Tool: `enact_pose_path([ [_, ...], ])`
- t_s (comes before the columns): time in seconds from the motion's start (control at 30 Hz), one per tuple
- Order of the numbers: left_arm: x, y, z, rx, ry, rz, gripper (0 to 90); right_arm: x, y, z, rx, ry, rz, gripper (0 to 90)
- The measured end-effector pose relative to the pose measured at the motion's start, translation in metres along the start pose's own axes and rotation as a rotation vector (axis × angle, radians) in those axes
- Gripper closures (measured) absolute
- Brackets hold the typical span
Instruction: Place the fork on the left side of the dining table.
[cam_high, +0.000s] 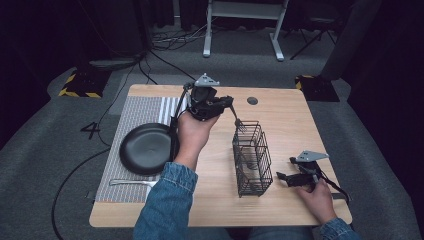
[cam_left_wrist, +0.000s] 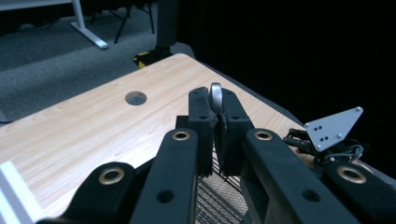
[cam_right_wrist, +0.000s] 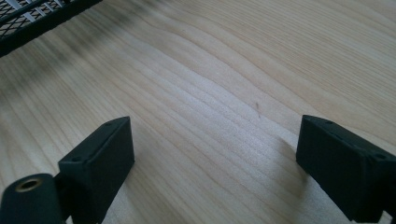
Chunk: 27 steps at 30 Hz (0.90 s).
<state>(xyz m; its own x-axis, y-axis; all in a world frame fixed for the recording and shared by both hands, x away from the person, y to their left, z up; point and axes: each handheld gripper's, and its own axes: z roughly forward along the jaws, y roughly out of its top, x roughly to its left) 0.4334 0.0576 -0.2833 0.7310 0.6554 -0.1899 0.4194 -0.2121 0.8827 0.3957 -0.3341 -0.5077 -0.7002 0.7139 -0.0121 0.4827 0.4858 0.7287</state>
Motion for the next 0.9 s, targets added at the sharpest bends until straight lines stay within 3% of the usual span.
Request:
enact_pose_path([
  [0.47,0.013,0.012,-0.033,-0.05,0.021,-0.01,86.4,0.0,0.0,0.0,0.0,0.0,0.0,11.4],
  [0.77,0.036,0.01,-0.048,-0.063,0.06,-0.049,86.4,0.0,0.0,0.0,0.0,-0.001,0.001,11.5],
  [0.9,0.056,0.008,-0.057,-0.077,0.072,-0.082,86.4,0.0,0.0,0.0,0.0,-0.002,0.003,11.6],
])
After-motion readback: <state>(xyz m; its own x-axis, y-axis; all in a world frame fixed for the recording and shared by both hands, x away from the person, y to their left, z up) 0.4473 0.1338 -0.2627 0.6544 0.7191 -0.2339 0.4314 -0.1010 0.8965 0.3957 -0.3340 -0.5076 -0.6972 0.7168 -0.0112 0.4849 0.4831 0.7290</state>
